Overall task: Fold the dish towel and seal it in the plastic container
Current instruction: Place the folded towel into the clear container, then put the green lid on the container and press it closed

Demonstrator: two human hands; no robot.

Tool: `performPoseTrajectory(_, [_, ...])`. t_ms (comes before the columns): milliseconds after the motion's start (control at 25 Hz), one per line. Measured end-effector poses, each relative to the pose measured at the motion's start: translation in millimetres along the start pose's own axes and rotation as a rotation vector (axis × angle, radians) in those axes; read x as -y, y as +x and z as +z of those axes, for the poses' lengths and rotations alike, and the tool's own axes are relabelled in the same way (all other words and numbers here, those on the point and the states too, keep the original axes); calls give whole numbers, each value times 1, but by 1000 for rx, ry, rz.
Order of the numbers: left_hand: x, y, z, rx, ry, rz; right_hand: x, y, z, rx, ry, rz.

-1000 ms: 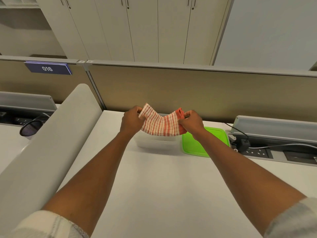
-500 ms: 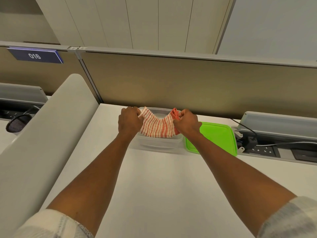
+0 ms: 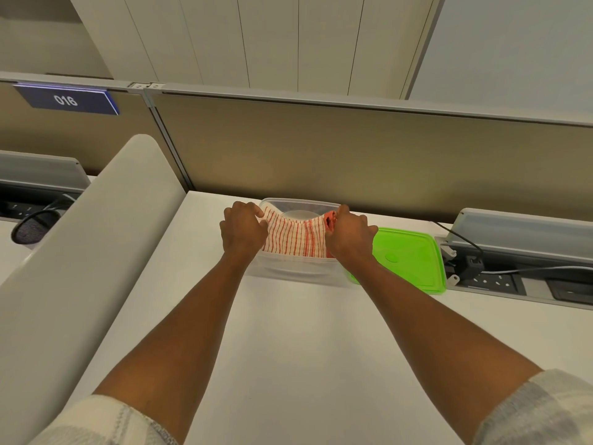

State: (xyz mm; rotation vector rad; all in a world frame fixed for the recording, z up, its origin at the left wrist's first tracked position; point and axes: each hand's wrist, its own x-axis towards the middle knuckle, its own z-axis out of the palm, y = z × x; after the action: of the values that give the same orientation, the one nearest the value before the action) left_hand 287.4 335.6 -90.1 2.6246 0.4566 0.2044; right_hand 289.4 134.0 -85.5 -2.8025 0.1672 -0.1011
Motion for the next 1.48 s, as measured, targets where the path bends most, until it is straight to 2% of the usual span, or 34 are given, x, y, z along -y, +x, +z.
performPoseTrajectory(200, [3,-2,-1,37,28,51,-6,-4,3,-112,-49,-117])
performPoseTrajectory(440, [3,3,4,199,187,51,-13,-3,10,-12,-186,-172])
performPoseTrajectory(600, [6,1,5,320,196,29,-16,-4,12,18,-232,-239])
performPoseTrajectory(800, [7,-8,0,296,114,-69,-19,-6,7,78,-164,-260])
performPoseTrajectory(960, [7,-18,-1,312,106,24,-24,-11,-4,69,-172,-323])
performPoseTrajectory(1040, [1,-18,-7,235,109,56,-29,-15,-13,-7,-192,-377])
performPoseTrajectory(1160, [-14,-27,-14,12,130,211,-46,-21,-25,-125,-174,-417])
performPoseTrajectory(1280, [-42,-51,-12,-158,123,447,-78,-27,-34,-154,-131,-369])
performPoseTrajectory(1360, [-64,-72,-1,-142,97,628,-103,-32,-37,-133,-106,-328])
performPoseTrajectory(1480, [-91,-113,32,-17,-44,923,-142,-42,-37,-65,-92,-234])
